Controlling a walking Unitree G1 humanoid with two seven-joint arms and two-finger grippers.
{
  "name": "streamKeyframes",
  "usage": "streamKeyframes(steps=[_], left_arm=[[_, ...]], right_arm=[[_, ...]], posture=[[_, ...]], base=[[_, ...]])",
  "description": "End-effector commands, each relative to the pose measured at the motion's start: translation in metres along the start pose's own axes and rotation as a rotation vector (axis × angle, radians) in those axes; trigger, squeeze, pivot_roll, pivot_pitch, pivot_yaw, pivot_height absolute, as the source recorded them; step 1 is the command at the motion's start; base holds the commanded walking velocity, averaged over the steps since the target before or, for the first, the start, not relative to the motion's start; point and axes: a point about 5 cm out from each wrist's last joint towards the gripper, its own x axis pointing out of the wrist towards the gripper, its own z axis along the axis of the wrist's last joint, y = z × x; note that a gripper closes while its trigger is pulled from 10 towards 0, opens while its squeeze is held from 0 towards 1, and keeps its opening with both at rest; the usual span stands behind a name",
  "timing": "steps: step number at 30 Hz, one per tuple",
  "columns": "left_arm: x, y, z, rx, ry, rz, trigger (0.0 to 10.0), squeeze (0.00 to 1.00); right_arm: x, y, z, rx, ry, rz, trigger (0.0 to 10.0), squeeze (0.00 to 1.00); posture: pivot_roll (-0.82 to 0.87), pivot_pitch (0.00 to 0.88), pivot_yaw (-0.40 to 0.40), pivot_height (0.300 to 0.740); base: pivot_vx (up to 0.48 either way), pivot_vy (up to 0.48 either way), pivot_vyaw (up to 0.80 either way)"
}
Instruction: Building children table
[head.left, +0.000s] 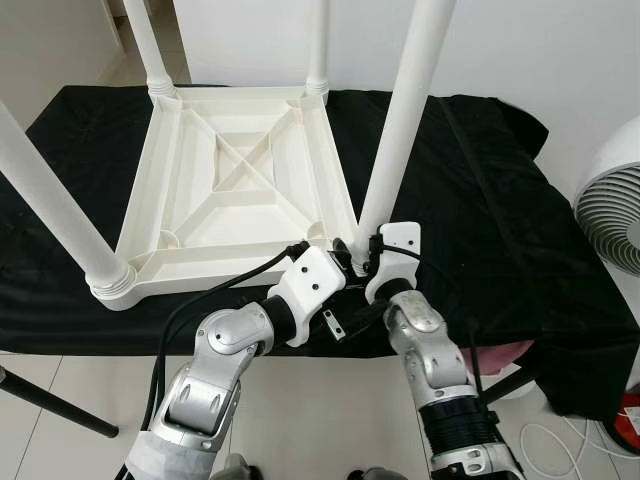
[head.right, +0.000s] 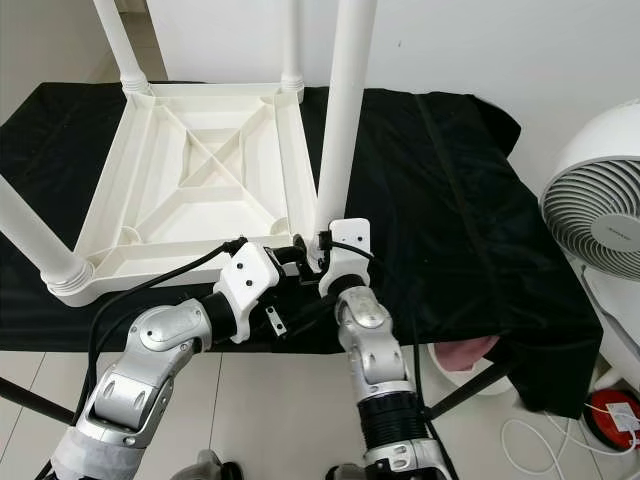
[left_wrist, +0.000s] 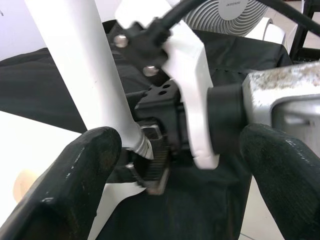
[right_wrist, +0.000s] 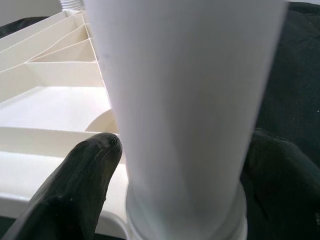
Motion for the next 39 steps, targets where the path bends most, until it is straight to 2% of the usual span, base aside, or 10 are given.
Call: streamKeyframes(steps=[1, 5, 13, 28, 29, 30, 31, 33, 34, 39], left_arm=[[0.001, 0.003, -0.003, -0.009, 0.01, 0.072, 10.0, 0.0], [0.001, 0.003, -0.004, -0.007, 0.011, 0.073, 10.0, 0.0], [0.001, 0.005, -0.003, -0.005, 0.011, 0.072, 10.0, 0.0], [0.001, 0.008, -0.001, 0.001, 0.007, 0.078, 10.0, 0.0], [0.002, 0.008, -0.001, 0.001, 0.006, 0.079, 10.0, 0.0], [0.002, 0.008, -0.001, 0.001, 0.006, 0.079, 10.0, 0.0], [0.002, 0.008, -0.001, 0.001, 0.005, 0.079, 10.0, 0.0], [0.003, 0.008, 0.0, 0.002, 0.004, 0.079, 10.0, 0.0], [0.003, 0.008, 0.0, 0.002, 0.002, 0.08, 10.0, 0.0], [0.003, 0.008, 0.001, 0.001, -0.001, 0.085, 10.0, 0.0]], right_arm=[[0.0, -0.002, 0.001, -0.003, 0.007, 0.033, 10.0, 0.0], [-0.002, -0.018, 0.007, -0.119, 0.021, 0.281, 10.0, 0.0], [0.003, -0.033, 0.012, -0.257, 0.039, 0.495, 10.0, 0.0], [0.026, -0.033, 0.012, -0.339, 0.08, 0.617, 10.0, 0.0], [0.028, -0.033, 0.01, -0.334, 0.087, 0.619, 4.5, 0.0], [0.028, -0.033, 0.01, -0.334, 0.087, 0.619, 4.5, 0.0], [0.029, -0.032, 0.009, -0.33, 0.091, 0.621, 2.2, 0.0], [0.03, -0.031, 0.007, -0.33, 0.095, 0.623, 2.0, 0.0], [0.031, -0.03, 0.004, -0.323, 0.1, 0.624, 0.0, 0.0], [0.03, -0.027, -0.003, -0.299, 0.109, 0.624, 0.0, 0.0]], posture=[[-0.08, 0.037, 0.007, 0.74], [-0.08, 0.032, 0.006, 0.74], [-0.08, 0.041, 0.022, 0.74], [-0.07, 0.041, 0.029, 0.74], [-0.07, 0.041, 0.029, 0.74], [-0.07, 0.041, 0.029, 0.74], [-0.07, 0.041, 0.029, 0.74], [-0.07, 0.04, 0.027, 0.74], [-0.07, 0.041, 0.023, 0.74], [-0.08, 0.046, 0.02, 0.74]], base=[[0.0, 0.0, 0.0], [0.0, 0.0, 0.0], [0.0, 0.0, 0.0], [0.0, 0.0, 0.0], [0.0, 0.0, 0.0], [0.0, 0.0, 0.0], [0.0, 0.0, 0.0], [0.0, 0.0, 0.0], [0.0, 0.0, 0.0], [0.0, 0.0, 0.0]])
